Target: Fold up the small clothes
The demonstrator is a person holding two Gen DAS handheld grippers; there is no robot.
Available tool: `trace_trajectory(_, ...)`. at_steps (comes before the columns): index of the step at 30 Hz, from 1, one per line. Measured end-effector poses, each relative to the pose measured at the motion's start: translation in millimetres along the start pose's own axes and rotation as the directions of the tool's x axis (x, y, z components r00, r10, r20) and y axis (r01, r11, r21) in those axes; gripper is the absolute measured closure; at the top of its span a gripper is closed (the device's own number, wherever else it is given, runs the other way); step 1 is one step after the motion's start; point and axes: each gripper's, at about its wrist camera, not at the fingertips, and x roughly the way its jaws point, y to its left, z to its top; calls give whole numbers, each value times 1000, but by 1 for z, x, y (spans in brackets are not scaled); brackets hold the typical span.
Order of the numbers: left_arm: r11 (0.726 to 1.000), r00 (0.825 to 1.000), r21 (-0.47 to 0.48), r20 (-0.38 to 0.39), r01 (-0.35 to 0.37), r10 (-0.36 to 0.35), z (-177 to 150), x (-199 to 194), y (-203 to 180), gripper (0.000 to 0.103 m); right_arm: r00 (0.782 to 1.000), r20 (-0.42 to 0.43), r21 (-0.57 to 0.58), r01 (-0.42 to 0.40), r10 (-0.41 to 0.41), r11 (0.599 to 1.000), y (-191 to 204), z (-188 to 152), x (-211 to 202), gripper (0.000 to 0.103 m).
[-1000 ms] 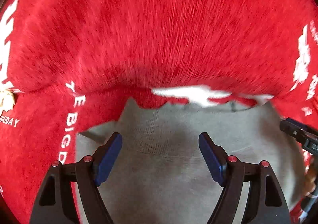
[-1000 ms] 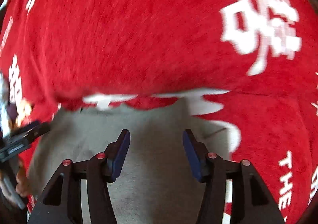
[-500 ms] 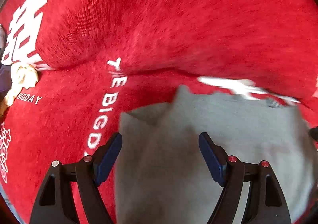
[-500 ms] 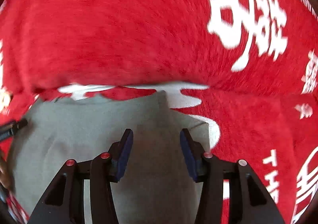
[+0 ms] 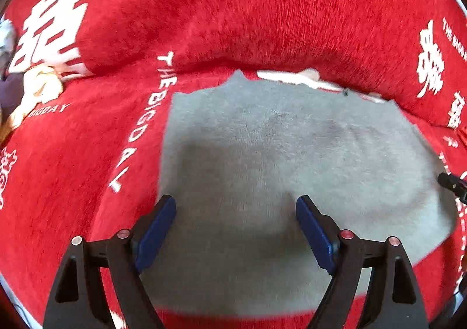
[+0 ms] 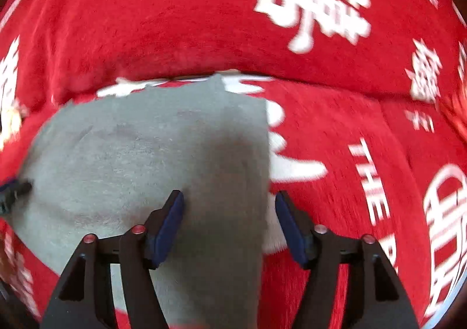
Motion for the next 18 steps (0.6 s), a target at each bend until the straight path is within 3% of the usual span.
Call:
trace_trajectory(5,996,1000,-94,30,13,-10,-23,-24,15,18,998,65,-102,-10,16,995,30,-25,-32,34)
trace_trajectory(8,986,996,-145,22,86,-84,-36,-27,20,18,998,61,-170,-14,25,985,53,-45,-30,34)
trace_trajectory(11,994,998,-99,20,54,-53,-46,-27,14,18,1000,18,-192,-1,4,981,56,-63,-14,33)
trace_trajectory(13,997,999,-74,-34,32,-34,-54,-13,15,18,998,46,-138,-33,39,990,42,-70,-15,32)
trace_trajectory(15,1000,1000,-6,-7,-3,3,-61,-18,7,18,998,48,-113,-34,39,993,32,-73,-19,32)
trace_trajectory(18,999,1000,14,-8,-30,30,-65,-25,1,18,999,42,-137,-26,32,990,29,-81,-27,32)
